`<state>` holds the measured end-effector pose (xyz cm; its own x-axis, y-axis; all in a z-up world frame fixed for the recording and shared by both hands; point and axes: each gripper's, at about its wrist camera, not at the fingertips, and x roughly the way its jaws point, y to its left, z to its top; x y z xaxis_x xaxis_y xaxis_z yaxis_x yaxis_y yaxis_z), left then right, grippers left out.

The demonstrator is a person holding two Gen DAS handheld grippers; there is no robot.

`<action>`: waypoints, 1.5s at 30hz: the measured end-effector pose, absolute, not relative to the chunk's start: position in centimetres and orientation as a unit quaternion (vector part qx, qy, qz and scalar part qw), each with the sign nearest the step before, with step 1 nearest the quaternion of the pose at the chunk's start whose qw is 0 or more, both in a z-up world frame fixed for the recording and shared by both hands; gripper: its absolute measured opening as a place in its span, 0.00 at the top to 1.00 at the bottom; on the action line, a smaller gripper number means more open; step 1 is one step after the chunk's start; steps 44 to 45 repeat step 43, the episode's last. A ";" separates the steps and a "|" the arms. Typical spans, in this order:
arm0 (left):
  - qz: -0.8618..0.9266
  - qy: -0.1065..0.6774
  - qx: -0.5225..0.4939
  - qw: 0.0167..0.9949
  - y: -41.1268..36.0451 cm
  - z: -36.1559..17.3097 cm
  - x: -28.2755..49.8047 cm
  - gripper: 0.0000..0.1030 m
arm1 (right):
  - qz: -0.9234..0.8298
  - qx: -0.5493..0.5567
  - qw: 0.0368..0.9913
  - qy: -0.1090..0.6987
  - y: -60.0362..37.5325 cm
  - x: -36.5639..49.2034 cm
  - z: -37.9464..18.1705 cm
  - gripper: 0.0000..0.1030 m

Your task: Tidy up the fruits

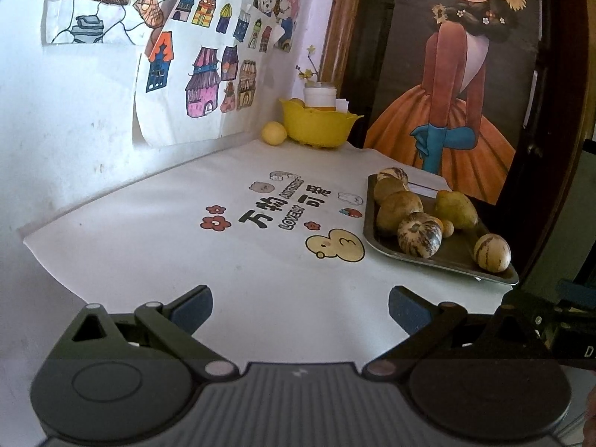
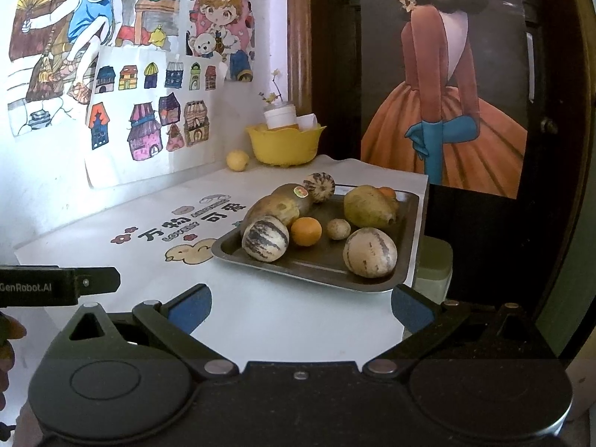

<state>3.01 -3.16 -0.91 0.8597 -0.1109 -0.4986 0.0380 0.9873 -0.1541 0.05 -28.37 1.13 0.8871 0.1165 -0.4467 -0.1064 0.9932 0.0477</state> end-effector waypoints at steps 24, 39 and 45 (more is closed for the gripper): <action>-0.023 0.267 -0.076 0.960 -3.3 -1.0 3.0 0.00 | 0.065 0.011 0.969 0.239 -28.2 0.1 0.6 0.01; -0.038 0.231 -0.067 0.970 -4.5 -0.2 1.9 0.01 | 0.074 0.007 0.966 0.247 -27.8 0.1 0.3 0.01; -0.037 0.229 -0.071 0.970 -4.2 -0.2 1.9 0.00 | 0.074 0.009 0.966 0.249 -27.9 0.2 0.3 0.01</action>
